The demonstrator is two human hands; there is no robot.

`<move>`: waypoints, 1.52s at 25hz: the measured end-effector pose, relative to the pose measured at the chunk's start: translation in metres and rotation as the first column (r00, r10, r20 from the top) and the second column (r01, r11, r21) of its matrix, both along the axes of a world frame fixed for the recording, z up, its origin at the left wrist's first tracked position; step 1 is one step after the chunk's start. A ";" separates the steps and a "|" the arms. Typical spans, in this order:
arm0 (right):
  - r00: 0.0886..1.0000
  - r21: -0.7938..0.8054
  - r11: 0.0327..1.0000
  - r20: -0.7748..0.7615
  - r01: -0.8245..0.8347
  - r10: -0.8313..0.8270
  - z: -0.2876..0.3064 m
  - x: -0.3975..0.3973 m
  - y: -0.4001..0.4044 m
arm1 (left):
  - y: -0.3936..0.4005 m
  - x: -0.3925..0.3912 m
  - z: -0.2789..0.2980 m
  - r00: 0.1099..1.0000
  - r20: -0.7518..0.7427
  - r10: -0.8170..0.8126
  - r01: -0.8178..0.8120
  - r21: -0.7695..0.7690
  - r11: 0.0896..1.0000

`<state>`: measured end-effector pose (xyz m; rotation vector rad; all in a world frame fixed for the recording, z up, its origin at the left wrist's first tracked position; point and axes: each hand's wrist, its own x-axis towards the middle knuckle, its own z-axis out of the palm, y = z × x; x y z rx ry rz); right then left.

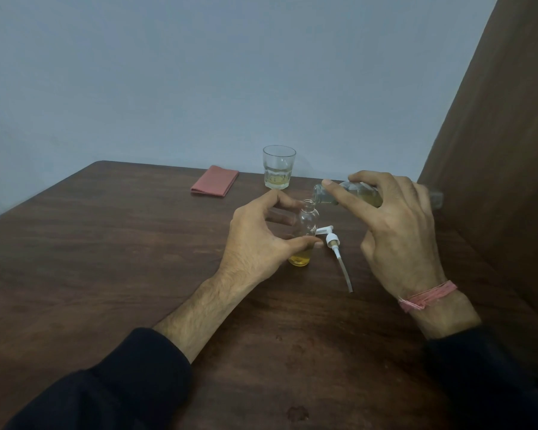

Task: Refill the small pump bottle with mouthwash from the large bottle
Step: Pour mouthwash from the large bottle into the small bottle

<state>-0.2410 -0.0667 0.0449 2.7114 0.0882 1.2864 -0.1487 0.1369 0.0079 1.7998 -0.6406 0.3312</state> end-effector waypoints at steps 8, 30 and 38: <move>1.000 0.001 1.000 -0.006 0.003 -0.003 0.001 -0.001 0.001 | 0.000 0.000 0.000 1.000 -0.006 0.001 -0.001 0.003 1.000; 1.000 0.000 1.000 -0.007 0.005 -0.005 0.001 -0.002 0.001 | 0.001 0.001 0.000 1.000 0.030 0.003 -0.003 0.008 1.000; 1.000 0.000 1.000 -0.001 0.000 0.000 0.001 -0.002 0.001 | 0.001 0.001 -0.001 1.000 0.031 0.007 -0.007 0.008 1.000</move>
